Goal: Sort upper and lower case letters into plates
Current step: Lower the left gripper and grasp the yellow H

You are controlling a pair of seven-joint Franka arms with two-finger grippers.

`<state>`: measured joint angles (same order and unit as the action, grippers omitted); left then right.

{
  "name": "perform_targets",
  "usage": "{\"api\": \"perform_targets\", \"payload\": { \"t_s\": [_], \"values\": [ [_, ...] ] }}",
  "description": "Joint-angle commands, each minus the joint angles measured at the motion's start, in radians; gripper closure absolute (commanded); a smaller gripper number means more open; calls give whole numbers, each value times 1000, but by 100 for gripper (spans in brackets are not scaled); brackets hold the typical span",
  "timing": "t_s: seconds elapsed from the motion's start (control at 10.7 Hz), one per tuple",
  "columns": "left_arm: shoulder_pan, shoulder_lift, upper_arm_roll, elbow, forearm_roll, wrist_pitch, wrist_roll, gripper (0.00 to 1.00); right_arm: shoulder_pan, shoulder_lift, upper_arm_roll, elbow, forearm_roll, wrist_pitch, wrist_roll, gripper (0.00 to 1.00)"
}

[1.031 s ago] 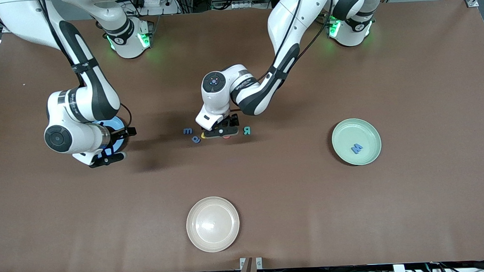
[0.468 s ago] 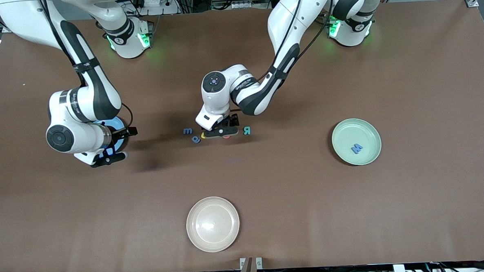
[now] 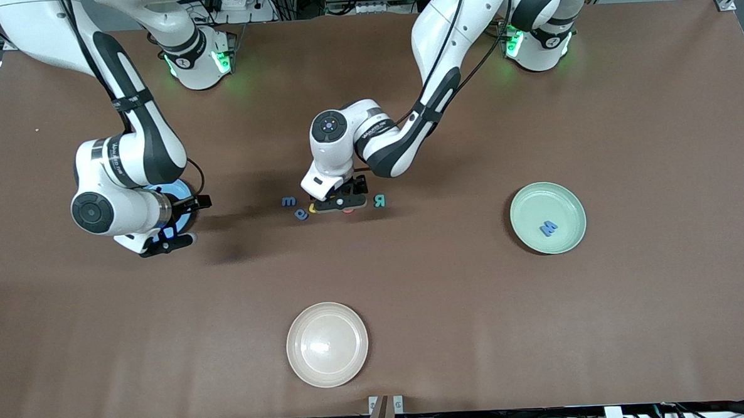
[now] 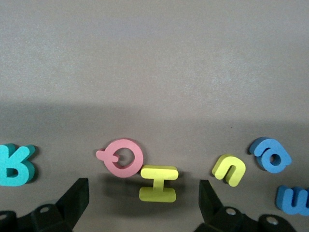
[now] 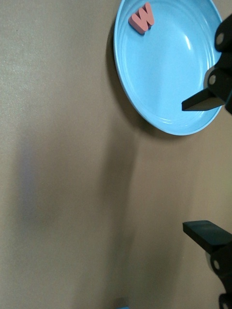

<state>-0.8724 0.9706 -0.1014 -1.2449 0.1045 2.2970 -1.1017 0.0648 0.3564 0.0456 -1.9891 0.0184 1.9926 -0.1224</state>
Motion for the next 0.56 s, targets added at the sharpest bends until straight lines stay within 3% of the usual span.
{"api": "perform_targets", "payload": {
  "t_s": [0.0, 0.47],
  "values": [
    [-11, 57, 6, 27, -8, 44, 42, 0, 4, -20, 0, -24, 11, 11, 17, 1],
    [-11, 60, 5, 28, -8, 53, 39, 0, 4, -17, 0, -24, 11, 11, 17, 1]
  ]
}}
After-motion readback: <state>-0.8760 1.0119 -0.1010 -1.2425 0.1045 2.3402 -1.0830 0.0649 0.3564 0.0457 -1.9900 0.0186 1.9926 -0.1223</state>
